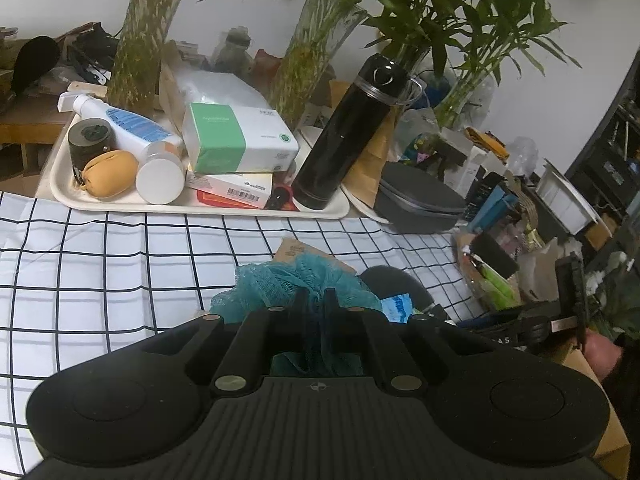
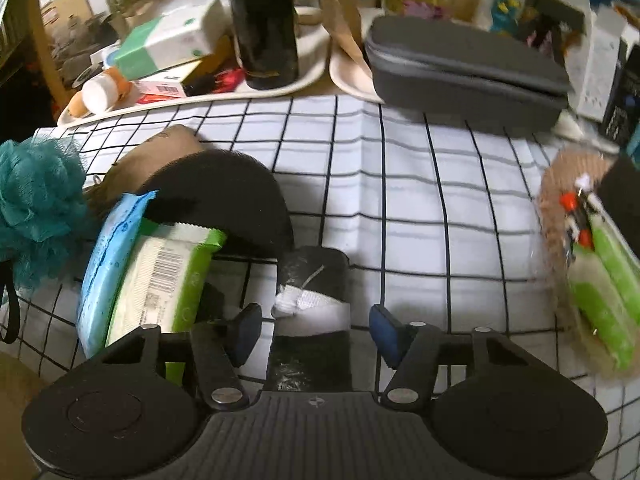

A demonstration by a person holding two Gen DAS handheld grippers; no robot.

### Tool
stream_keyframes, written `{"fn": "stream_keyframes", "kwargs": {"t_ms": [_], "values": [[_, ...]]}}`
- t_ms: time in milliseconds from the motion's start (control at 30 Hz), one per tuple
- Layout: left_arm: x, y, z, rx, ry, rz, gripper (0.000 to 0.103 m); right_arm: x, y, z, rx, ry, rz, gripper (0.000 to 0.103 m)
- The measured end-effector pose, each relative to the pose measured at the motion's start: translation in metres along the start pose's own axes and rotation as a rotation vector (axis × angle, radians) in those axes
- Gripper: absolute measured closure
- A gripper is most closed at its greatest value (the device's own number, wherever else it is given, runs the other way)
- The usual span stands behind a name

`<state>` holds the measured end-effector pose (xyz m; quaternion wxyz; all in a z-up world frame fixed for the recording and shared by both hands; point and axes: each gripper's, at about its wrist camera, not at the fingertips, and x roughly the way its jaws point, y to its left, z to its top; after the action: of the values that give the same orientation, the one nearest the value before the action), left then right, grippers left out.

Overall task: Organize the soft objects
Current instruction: 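Lift teal loofah with left tool while right tool lifts black roll toward box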

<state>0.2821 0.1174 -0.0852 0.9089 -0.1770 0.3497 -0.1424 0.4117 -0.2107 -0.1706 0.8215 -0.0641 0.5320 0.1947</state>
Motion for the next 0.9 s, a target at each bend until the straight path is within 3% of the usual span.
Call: {"fn": "stream_keyframes", "kwargs": {"t_ms": [100,267,433,900], "values": [[0.0,-0.001,0.0,0.003,-0.002,0.004,0.096,0.006,-0.004,-0.002,0.037,0.042,0.027,0.057],[-0.002,-0.003,-0.001,0.005,-0.014,0.005,0.096,0.004,-0.008,-0.005,0.067,0.039,0.019,0.058],[-0.005,-0.005,0.0,0.01,-0.032,-0.001,0.096,-0.013,-0.009,-0.003,0.048,-0.038,-0.046,0.059],[-0.016,-0.021,-0.004,0.069,-0.071,0.023,0.096,-0.094,-0.014,-0.009,0.08,-0.253,0.006,0.059]]}}
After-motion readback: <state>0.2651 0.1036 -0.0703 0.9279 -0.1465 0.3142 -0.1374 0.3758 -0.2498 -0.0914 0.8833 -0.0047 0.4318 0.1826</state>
